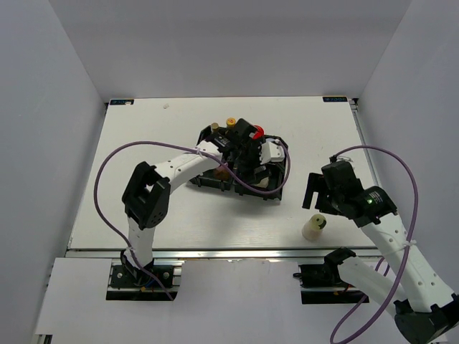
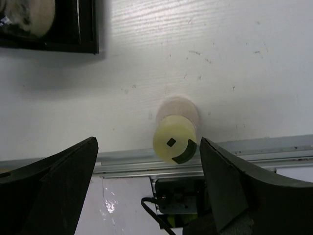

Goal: Organize the condiment bottles

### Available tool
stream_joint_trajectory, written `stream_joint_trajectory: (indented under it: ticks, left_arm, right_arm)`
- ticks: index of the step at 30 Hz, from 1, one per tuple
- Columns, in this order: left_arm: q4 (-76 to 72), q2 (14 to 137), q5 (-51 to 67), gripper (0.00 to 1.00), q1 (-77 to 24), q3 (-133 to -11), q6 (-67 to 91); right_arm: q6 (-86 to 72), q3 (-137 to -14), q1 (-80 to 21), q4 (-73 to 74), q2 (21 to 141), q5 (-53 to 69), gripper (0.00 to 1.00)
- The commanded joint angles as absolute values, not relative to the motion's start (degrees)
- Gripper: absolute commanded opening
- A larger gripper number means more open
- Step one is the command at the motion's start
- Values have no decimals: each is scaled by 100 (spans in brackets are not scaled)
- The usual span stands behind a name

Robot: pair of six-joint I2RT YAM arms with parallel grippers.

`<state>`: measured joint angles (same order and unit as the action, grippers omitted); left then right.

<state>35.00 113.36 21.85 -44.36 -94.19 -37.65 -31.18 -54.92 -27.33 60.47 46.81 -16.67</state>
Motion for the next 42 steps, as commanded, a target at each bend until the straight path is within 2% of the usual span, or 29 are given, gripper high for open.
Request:
stream_joint_trajectory:
  ticks: [1,9,16,23,26,27,29,30,31,34,36,39,42]
  left_arm:
    - [3235,10583,2443,98,-4447,-9501,-3692]
    - [2401,9915,2154,98,-4447,-9220,-2885]
    - [1442,9133,240,98,-4307,-8597,-436]
    - [642,7806,-1000,98,-4254,-6971,816]
    - [817,7471,-1552,98,-4254,-6619,1195]
    - [896,7392,-1730,98,-4245,-6540,1274]
    - [923,7190,-1968,98,-4236,-6329,1354]
    - [914,7129,-1969,98,-4228,-6267,1362]
    - [914,7006,-1960,98,-4228,-6171,1380]
    - [879,6838,-1986,98,-4228,-5969,1432]
    - [870,6706,-2161,98,-4219,-5863,1511]
    - [949,6531,-2468,98,-4193,-5722,1626]
    - [905,6346,-2837,98,-4096,-5590,1652]
  right_arm:
    - [-3217,-5423,-2707,6381,4746,-1415,89]
    - [-3322,-5002,-2707,6302,4764,-1433,89]
    - [-3384,-4562,-2707,5950,4834,-1433,89]
    - [-3366,-4289,-2707,5599,5088,-1467,87]
    - [-3384,-4263,-2698,5528,5098,-1573,78]
    - [-3384,-4254,-2707,5520,5098,-1582,71]
    - [-3392,-4245,-2707,5511,5089,-1591,65]
    - [-3375,-4245,-2707,5493,5080,-1600,57]
    - [-3384,-4245,-2707,5493,5071,-1608,54]
    - [-3366,-4306,-2707,5554,5054,-1608,48]
    - [-3140,-4394,-2707,5537,5045,-1504,38]
    - [-2587,-4710,-2733,5266,4984,-907,30]
    - [-2382,-5009,-3223,4887,5062,-422,25]
